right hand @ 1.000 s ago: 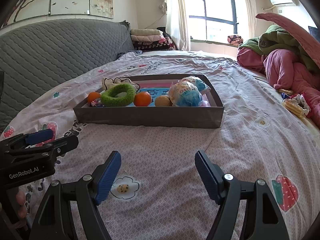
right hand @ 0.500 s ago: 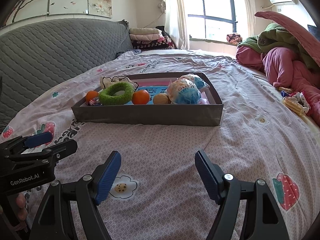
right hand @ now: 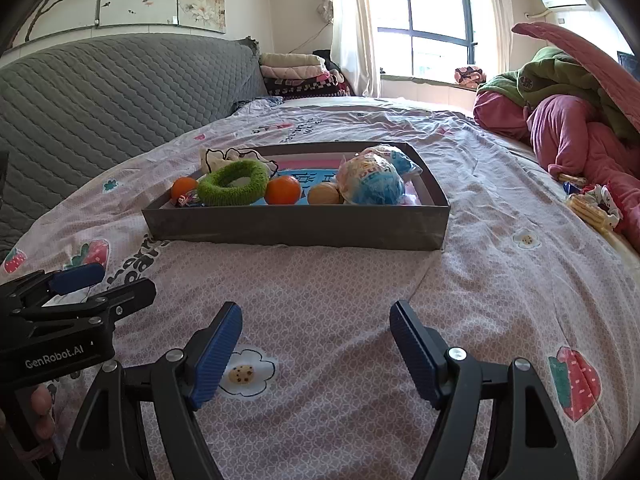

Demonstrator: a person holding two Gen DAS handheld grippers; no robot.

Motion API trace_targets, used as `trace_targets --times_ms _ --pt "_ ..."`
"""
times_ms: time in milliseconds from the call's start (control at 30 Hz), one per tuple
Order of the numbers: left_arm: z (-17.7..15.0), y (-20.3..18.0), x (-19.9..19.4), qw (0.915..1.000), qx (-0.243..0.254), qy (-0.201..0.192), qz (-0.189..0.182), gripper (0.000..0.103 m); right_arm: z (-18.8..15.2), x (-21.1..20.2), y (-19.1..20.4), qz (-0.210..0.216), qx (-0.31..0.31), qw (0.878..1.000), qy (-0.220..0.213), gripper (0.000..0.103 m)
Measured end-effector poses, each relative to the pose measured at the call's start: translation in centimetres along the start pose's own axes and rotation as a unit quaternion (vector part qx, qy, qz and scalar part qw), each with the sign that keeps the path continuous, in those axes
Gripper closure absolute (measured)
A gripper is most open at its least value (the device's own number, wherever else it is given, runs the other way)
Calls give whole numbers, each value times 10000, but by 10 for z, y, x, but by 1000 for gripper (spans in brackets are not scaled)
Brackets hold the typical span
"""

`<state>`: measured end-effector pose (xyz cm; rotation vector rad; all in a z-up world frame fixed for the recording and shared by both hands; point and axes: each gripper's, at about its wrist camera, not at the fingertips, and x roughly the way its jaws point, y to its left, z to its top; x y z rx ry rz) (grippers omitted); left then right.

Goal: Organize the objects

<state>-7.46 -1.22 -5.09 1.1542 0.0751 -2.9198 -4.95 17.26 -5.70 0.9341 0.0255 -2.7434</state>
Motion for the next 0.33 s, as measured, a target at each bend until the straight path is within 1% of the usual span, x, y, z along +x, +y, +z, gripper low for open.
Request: trace_targets --times_ms 333 --pt "-1 -3 -2 9999 56 -56 -78 24 0 2 0 -9 -3 10000 58 27"
